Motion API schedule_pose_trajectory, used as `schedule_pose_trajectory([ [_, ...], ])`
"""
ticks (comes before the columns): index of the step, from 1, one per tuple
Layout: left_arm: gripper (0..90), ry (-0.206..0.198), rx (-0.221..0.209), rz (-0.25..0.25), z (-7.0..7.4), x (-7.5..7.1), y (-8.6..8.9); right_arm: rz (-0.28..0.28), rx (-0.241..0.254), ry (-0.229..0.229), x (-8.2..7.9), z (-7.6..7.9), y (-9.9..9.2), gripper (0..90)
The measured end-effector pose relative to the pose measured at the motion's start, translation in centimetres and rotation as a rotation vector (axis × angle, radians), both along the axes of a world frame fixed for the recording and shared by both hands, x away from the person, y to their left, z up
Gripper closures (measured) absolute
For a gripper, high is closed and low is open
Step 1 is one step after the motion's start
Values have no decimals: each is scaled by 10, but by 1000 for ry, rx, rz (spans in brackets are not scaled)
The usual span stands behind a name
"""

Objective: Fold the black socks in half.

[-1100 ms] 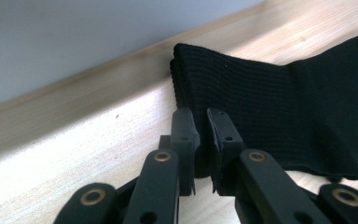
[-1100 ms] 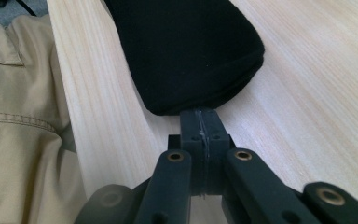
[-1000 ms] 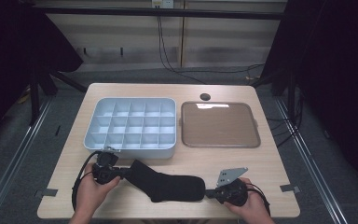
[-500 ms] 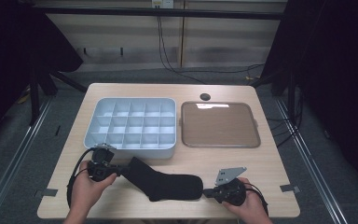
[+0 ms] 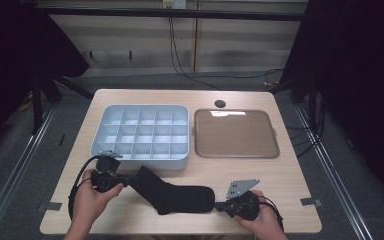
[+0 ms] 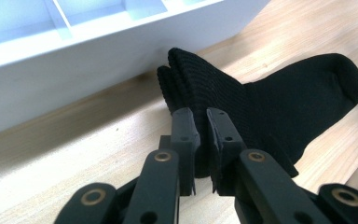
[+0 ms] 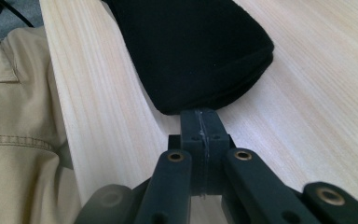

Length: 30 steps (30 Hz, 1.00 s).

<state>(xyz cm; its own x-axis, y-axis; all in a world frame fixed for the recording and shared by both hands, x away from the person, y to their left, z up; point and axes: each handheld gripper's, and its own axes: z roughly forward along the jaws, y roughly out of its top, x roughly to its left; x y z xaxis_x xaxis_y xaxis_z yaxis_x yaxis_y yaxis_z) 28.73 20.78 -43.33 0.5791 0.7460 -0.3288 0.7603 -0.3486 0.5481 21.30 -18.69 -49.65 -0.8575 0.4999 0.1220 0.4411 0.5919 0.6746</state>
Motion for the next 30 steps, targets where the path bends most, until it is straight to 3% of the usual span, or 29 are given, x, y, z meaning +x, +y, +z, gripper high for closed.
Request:
schedule_pose_trajectory([
  [30,819,-5,-38,-22,16,-3,-5,20,-2,-10,5,0,13,900],
])
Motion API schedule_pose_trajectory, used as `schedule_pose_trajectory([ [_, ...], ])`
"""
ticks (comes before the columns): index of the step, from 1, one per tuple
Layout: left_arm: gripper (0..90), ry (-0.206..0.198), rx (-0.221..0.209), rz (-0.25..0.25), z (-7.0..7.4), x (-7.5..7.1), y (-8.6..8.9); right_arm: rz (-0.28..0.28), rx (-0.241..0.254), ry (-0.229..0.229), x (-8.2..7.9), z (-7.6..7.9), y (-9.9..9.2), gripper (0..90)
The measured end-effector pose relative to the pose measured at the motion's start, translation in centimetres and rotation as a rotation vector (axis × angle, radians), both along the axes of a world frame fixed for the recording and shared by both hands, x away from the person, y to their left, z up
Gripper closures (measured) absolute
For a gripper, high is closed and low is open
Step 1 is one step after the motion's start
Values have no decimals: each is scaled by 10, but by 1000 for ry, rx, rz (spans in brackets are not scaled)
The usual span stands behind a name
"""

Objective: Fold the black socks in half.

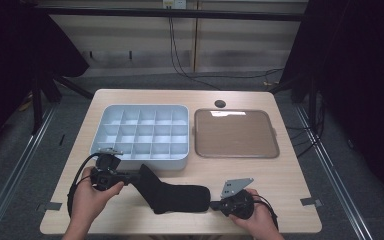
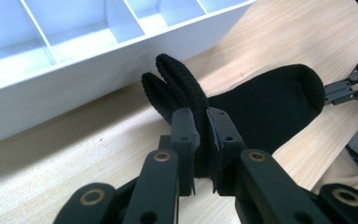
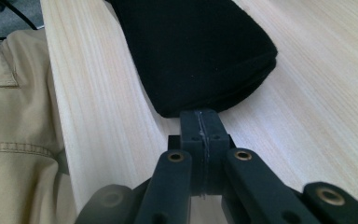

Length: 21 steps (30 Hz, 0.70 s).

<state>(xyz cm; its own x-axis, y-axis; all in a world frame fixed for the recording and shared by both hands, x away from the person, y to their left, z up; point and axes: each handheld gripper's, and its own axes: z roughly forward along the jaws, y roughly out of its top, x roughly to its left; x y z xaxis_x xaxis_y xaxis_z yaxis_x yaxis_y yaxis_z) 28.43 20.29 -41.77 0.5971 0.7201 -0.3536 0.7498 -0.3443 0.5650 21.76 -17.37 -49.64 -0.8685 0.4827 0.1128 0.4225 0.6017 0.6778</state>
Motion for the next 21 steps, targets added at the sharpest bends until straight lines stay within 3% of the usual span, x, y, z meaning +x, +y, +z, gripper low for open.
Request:
schedule_pose_trajectory([
  [21,821,1,15,-34,8,-2,-13,-2,11,8,3,-1,5,900],
])
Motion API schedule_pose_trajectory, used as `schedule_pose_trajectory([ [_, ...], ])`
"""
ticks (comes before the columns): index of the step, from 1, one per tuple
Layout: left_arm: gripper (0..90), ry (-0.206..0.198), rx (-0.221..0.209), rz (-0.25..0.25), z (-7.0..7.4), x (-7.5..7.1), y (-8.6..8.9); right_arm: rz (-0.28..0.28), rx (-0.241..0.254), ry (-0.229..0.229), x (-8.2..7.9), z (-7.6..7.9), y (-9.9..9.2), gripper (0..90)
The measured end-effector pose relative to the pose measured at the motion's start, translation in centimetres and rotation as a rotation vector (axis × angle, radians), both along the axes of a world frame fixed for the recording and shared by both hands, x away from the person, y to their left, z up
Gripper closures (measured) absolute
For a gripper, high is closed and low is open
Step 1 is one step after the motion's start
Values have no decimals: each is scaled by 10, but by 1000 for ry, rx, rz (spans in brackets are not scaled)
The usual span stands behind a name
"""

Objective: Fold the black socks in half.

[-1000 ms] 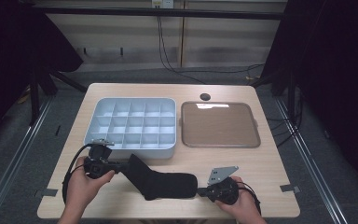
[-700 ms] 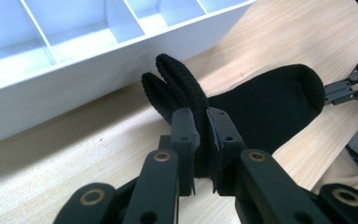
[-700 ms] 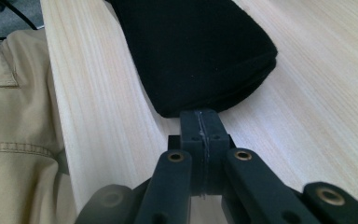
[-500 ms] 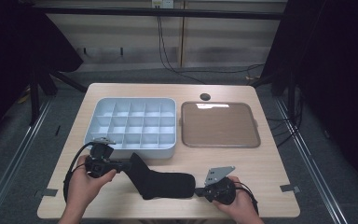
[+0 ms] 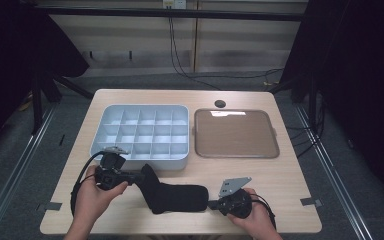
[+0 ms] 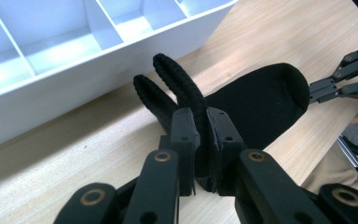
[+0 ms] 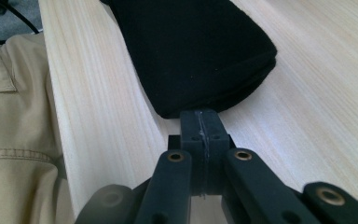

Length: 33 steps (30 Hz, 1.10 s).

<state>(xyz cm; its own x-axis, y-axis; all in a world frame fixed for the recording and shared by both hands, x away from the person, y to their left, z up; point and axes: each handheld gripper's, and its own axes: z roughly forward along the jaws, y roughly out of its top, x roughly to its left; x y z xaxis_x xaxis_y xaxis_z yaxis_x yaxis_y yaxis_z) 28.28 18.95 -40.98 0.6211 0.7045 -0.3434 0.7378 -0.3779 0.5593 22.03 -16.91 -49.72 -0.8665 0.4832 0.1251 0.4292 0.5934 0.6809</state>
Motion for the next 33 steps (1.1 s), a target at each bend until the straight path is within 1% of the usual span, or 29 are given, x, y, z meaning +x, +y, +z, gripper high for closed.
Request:
schedule_pose_trajectory([
  [4,821,5,3,-13,0,0,-4,7,5,2,2,-1,0,900],
  [6,821,2,4,-16,1,-1,-6,2,-3,3,1,0,1,900],
  [9,821,1,1,-23,2,-1,-7,10,-1,-3,2,0,1,900],
  [13,822,-5,8,-31,4,-3,-10,11,-1,-1,3,0,2,900],
  [17,824,-2,8,-42,5,-3,-12,14,-3,-3,2,0,3,900],
  [21,823,11,-10,-49,7,-2,-14,16,4,6,3,0,4,900],
  [22,824,13,-16,-42,7,-2,-16,17,6,6,3,0,4,900],
  [24,824,12,-8,-52,8,-2,-17,26,10,5,3,-1,5,900],
  [27,823,8,-5,-61,8,-2,-21,24,11,5,3,-1,6,900],
  [33,824,8,-6,-71,10,-1,-24,26,7,6,3,-1,7,900],
])
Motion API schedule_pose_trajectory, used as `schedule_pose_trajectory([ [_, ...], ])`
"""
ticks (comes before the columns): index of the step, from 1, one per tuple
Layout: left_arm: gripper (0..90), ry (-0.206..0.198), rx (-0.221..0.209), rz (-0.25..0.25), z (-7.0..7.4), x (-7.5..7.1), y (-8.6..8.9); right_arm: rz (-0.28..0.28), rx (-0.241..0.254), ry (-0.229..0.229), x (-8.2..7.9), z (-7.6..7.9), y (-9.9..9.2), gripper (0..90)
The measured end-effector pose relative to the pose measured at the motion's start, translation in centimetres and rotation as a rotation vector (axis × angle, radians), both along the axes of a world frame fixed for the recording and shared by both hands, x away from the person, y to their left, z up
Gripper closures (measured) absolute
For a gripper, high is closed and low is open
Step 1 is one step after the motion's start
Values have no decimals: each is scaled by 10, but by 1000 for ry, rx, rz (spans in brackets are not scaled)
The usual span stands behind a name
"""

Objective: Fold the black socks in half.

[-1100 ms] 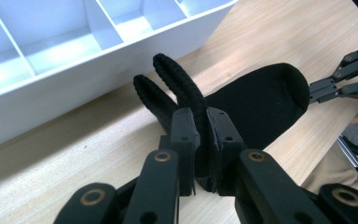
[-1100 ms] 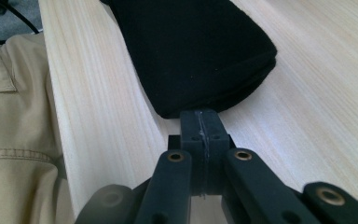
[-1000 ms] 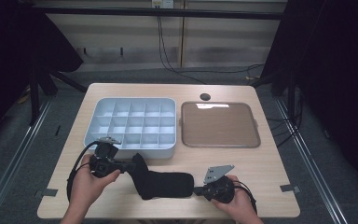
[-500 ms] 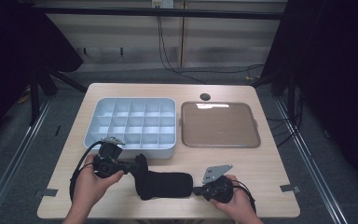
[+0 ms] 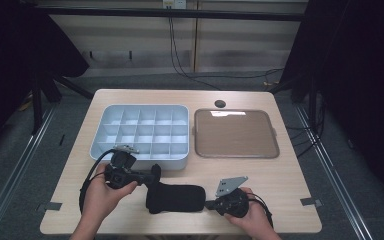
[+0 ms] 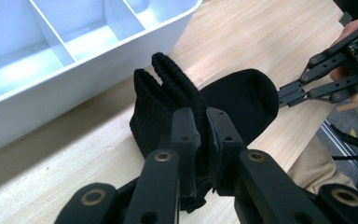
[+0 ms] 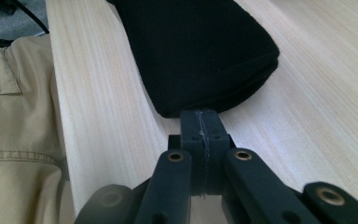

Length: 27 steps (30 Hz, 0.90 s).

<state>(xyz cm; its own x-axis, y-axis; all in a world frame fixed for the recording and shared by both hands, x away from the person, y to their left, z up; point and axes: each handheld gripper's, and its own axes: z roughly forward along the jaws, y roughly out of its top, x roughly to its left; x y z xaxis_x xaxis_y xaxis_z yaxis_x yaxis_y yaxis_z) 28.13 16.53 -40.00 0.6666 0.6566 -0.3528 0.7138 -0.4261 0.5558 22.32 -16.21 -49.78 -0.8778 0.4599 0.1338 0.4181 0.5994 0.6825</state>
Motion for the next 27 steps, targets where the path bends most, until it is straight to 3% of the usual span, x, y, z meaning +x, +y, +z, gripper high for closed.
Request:
schedule_pose_trajectory([
  [27,824,12,0,-45,3,1,-21,-6,14,-2,2,-1,3,900],
])
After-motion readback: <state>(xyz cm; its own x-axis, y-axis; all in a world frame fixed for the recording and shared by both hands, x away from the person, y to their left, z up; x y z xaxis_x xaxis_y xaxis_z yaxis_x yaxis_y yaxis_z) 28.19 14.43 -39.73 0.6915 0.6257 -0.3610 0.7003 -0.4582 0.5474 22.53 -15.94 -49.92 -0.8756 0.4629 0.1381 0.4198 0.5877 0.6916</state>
